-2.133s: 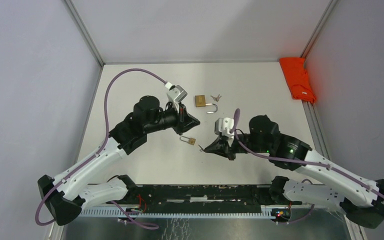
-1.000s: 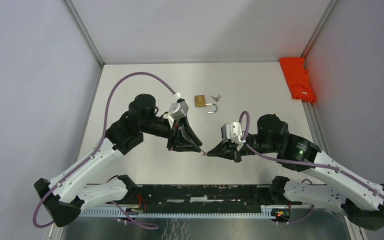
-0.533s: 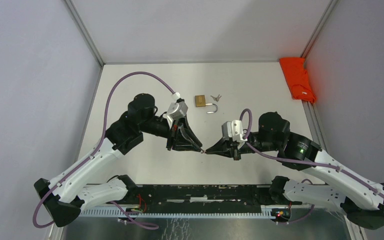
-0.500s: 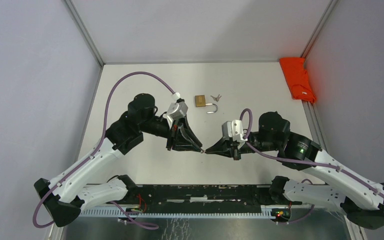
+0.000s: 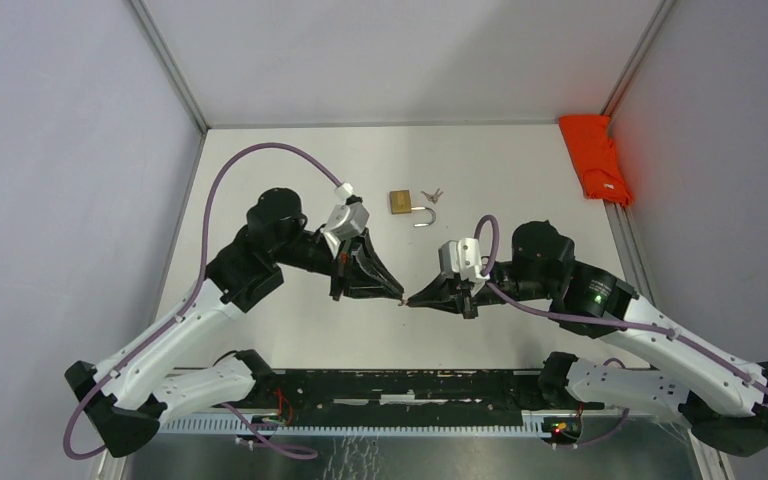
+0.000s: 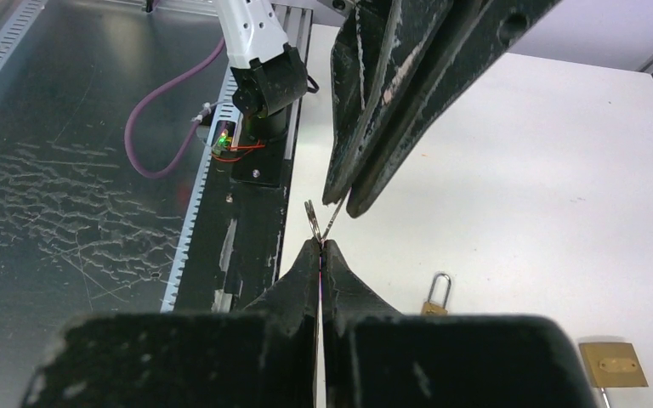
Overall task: Unlock with the key
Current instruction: Pick up the key from the center of the board.
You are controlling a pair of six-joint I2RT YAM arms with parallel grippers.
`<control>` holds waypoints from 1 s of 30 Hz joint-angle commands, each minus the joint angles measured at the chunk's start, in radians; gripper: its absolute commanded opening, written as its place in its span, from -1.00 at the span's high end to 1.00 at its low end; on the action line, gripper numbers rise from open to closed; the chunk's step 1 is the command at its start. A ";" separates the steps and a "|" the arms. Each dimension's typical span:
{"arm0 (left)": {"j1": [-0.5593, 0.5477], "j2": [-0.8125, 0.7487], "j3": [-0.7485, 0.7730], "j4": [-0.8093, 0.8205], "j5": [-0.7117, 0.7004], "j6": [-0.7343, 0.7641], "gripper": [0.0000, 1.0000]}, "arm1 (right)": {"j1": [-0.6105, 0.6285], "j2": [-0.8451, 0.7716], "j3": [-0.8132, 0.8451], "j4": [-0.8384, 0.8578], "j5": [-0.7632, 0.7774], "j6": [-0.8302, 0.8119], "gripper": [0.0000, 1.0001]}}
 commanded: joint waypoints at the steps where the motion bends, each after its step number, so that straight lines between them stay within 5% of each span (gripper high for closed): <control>1: -0.003 -0.045 -0.005 0.074 0.021 -0.040 0.76 | -0.002 0.001 0.043 0.050 -0.008 -0.010 1.00; 4: -0.003 -0.054 -0.010 0.062 0.017 -0.040 0.77 | -0.002 -0.006 0.044 0.060 0.006 -0.005 1.00; 8: -0.003 -0.048 -0.010 0.022 -0.017 -0.030 0.39 | -0.002 -0.008 0.061 0.059 0.004 -0.008 1.00; 12: -0.003 -0.042 -0.011 0.016 -0.041 -0.025 0.24 | -0.002 -0.004 0.067 0.057 -0.014 -0.007 1.00; 30: -0.003 -0.022 -0.001 0.017 -0.027 -0.021 0.32 | -0.003 -0.014 0.074 0.062 -0.018 0.003 1.00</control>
